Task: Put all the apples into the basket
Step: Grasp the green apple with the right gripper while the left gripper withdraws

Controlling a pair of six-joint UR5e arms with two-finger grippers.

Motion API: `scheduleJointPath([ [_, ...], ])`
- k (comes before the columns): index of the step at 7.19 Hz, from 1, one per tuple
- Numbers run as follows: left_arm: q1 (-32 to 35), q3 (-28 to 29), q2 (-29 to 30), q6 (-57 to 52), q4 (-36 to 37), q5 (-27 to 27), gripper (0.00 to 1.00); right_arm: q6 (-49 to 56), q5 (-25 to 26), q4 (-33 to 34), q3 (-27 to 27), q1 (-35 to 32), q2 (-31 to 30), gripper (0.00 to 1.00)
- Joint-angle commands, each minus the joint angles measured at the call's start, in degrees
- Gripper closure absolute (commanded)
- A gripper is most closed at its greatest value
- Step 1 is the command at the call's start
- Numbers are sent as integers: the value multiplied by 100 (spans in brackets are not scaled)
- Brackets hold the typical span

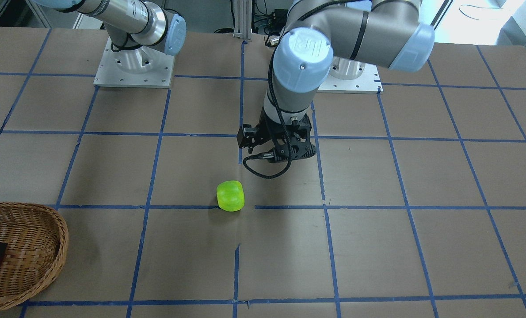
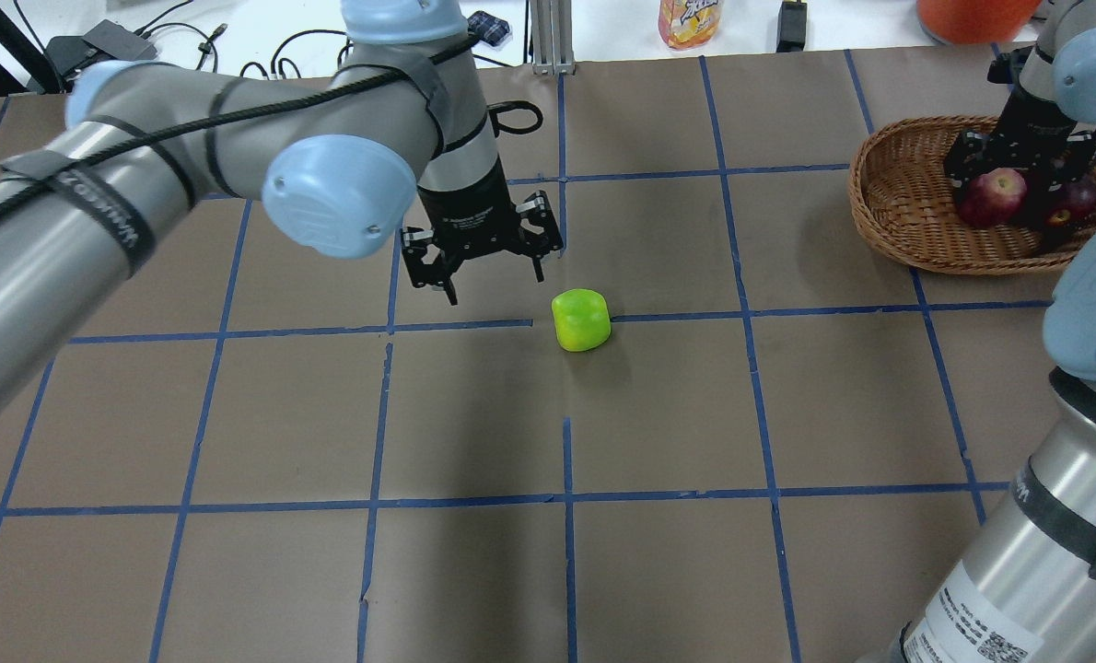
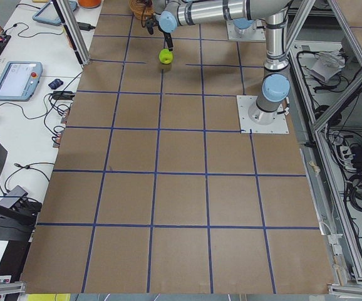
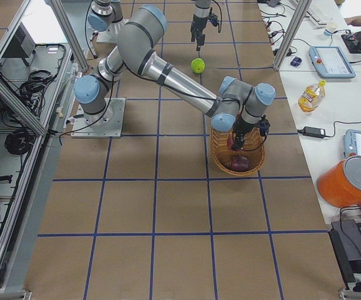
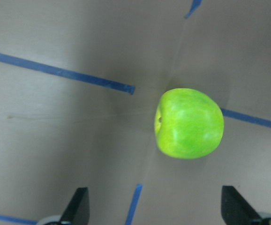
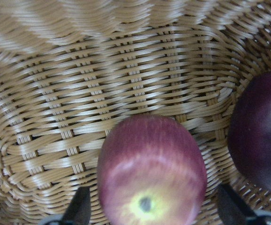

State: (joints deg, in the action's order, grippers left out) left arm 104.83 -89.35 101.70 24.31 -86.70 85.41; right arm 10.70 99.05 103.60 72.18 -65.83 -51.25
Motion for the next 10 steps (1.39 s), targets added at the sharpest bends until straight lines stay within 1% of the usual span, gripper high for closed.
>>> scheduleJointPath([
  [1,-556,-56,-912,-1309,-1013,363,13,-50,-96,-748,-81,-130,-470,0],
  [2,-995,-47,-1150,-2211,-981,354,13,-86,-288,-1162,-55,-454,-839,0],
  [3,-1104,-64,-1300,-2507,-998,354,13,-199,-630,-1428,-20,-970,-1086,0],
  [4,-1113,-169,-1389,-2597,-981,354,6,-661,-981,-1622,-2,-1550,-1245,0],
  [5,-1140,-222,-1416,-2624,-894,363,0,-1205,-1072,-1685,33,-2182,-1290,0],
  [6,-1201,-231,-1416,-3120,-597,363,0,-1646,-1177,-1685,59,-2780,-1238,0],
  [7,-1210,-232,-1381,-3230,-98,371,0,-1920,-1300,-1624,138,-3265,-1142,0],
  [8,-1236,-153,-1364,-3213,-15,389,0,-1949,-1579,-1432,321,-3644,-1106,0],
  [9,-1280,-187,-1381,-3239,-14,389,0,-1958,-1608,-873,593,-3926,-1097,0],
  [10,-1315,-231,-1407,-3240,-23,398,0,-1967,-1600,-198,1022,-4094,-1071,0],
])
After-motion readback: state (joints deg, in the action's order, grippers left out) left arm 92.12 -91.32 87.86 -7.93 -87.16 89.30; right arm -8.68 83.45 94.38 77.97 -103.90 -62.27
